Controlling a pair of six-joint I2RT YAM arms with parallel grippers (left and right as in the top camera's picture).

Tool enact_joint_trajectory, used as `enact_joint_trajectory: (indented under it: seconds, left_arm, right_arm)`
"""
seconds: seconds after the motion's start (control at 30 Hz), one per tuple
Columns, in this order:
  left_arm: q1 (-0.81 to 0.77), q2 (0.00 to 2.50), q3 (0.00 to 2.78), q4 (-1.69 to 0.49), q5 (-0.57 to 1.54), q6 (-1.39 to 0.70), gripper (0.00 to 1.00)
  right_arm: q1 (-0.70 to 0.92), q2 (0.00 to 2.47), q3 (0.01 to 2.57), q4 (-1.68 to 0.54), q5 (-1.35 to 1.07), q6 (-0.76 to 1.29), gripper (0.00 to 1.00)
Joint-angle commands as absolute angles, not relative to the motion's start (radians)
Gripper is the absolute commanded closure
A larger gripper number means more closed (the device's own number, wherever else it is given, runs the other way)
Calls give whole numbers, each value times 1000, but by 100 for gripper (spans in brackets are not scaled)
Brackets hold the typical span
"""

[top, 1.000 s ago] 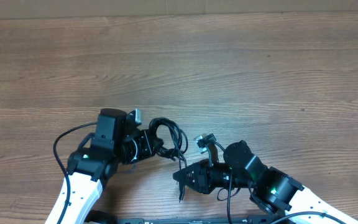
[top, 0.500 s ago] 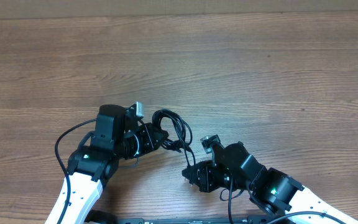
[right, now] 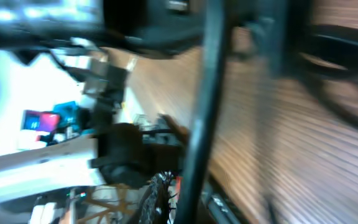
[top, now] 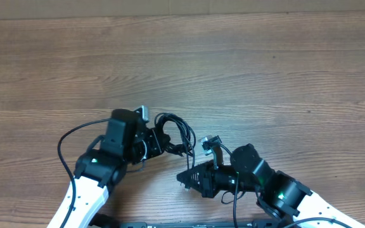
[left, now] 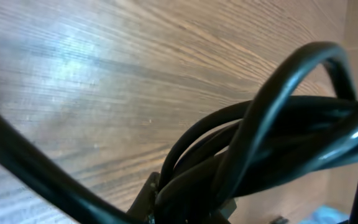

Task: Untangle cables

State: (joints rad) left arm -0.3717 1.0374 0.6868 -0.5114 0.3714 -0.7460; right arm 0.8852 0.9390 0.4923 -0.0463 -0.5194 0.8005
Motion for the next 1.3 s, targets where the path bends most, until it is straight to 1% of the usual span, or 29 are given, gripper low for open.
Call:
enact_joint_trajectory:
  seconds: [0.0, 0.1, 0.2, 0.37, 0.4, 0.47, 0.5, 0.53, 0.6, 0.63, 0.73, 0.8, 0.87, 0.97, 1.07, 1.17, 1.2, 1.27]
  left_arm:
    - [-448, 1032, 691, -456, 303, -683, 96]
    - [-517, 1032, 691, -400, 282, -632, 96]
    - [-567, 1032, 691, -401, 214, -630, 96]
    - [-585, 1032, 691, -428, 202, -622, 96]
    - [-585, 1032, 691, -430, 202, -612, 96]
    - [-582, 1032, 691, -432, 197, -575, 96]
    - [-582, 1032, 691, -434, 187, -553, 96]
    - [-582, 1032, 691, -439, 166, -532, 96]
    - [-582, 1032, 691, -459, 98, -516, 96]
    - [-582, 1032, 691, -476, 54, -516, 96]
    - [-582, 1032, 691, -529, -49, -517, 96]
    - [-582, 1032, 691, -556, -57, -517, 96]
    - [-582, 1032, 691, -563, -33, -504, 96]
    - [-582, 1032, 691, -541, 55, -346, 96]
    - [-582, 1032, 691, -506, 234, -158, 96]
    - [-582, 1032, 691, -486, 480, 51, 96]
    - [-582, 1032, 691, -487, 541, 97, 96]
    - [-582, 1032, 691, -490, 593, 138, 95]
  right_arm:
    - [888, 913, 518, -3, -559, 815, 96]
    - [888, 913, 518, -1, -542, 815, 96]
    - [888, 914, 518, -11, -513, 814, 96]
    - [888, 914, 518, -109, -419, 815, 96]
    - [888, 914, 518, -133, -409, 813, 95]
    - [888, 914, 518, -177, -400, 810, 88]
    - [888, 913, 518, -194, -400, 805, 81]
    - [888, 913, 518, -210, -401, 803, 71]
    - [888, 913, 518, -233, -405, 804, 42]
    - [888, 907, 518, -245, -405, 803, 32]
    - [888, 875, 519, -286, -404, 785, 21]
    - [888, 838, 519, -317, -397, 756, 17]
    - [888, 796, 519, -357, -363, 751, 16]
    - [888, 718, 519, -436, -243, 751, 14]
    - [888, 633, 519, -477, -137, 750, 12]
    - [888, 548, 522, -474, -64, 696, 10]
    - [888, 526, 526, -475, -40, 675, 10]
    - [888, 478, 543, -485, 17, 632, 10]
